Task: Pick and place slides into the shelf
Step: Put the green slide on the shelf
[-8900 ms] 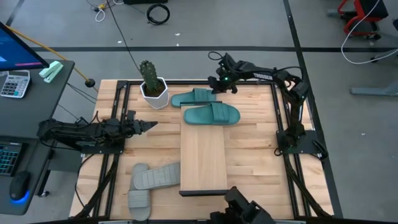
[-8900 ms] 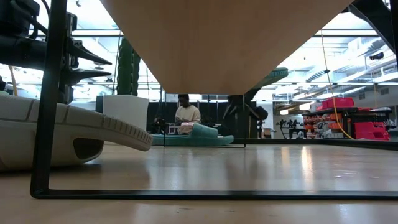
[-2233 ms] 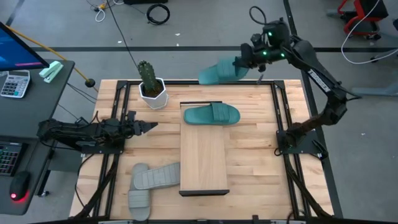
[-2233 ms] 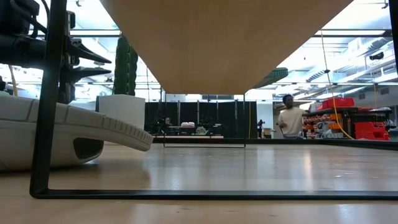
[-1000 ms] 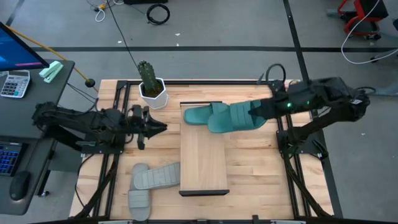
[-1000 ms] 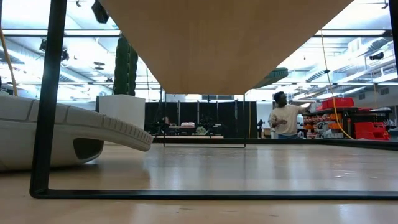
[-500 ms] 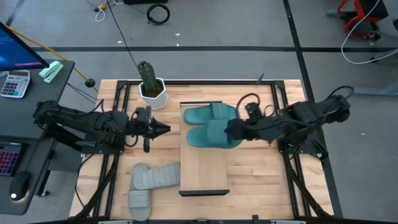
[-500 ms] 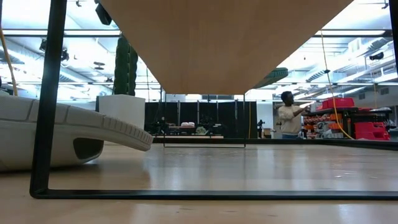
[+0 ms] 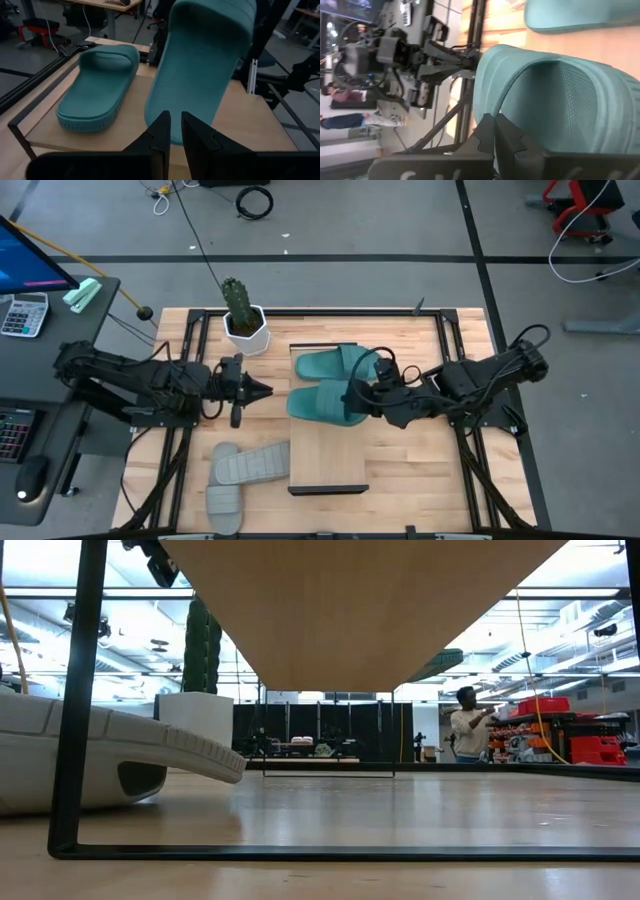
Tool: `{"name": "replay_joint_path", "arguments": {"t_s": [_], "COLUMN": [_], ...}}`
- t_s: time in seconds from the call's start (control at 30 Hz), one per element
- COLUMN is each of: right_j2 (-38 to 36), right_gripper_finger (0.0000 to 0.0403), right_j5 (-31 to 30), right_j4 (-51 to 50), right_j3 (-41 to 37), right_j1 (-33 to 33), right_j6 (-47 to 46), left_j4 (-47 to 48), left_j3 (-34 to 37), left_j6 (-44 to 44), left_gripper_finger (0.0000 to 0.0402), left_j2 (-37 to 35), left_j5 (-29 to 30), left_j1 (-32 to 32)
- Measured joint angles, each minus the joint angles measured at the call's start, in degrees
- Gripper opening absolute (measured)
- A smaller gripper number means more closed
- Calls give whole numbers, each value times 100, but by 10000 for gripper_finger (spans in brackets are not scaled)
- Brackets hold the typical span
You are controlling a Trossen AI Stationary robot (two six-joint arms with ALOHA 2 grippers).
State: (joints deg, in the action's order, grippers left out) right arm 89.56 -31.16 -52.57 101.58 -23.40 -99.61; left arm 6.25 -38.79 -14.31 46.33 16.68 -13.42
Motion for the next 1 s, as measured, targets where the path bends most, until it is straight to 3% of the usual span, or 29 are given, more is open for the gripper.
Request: {"name": "replay_joint_path", "arguments": {"t_s": [0.17, 0.33, 0.63, 1.0], "right_j2": [-19, -266, -1319, -3063], "right_gripper_finger": [0, 0, 0, 0], "right_j5": [-166, -406, -852, -782], "right_j4": [-198, 384, 3932, 4972], "right_j3": [-105, -602, -3223, -5341], "right_j1": [-245, -507, -645, -638], "right_j6": [-373, -418, 154, 349], "left_j4": [60, 132, 122, 90], "left_j3": [0, 0, 0, 2], "left_j6": [-2, -4, -217, -482], "left_gripper_finger": [48, 50, 46, 44], "left_j2": [0, 0, 0, 0], "left_j5": [-2, -2, 2, 21], "left_j1": [-100, -110, -101, -100]}}
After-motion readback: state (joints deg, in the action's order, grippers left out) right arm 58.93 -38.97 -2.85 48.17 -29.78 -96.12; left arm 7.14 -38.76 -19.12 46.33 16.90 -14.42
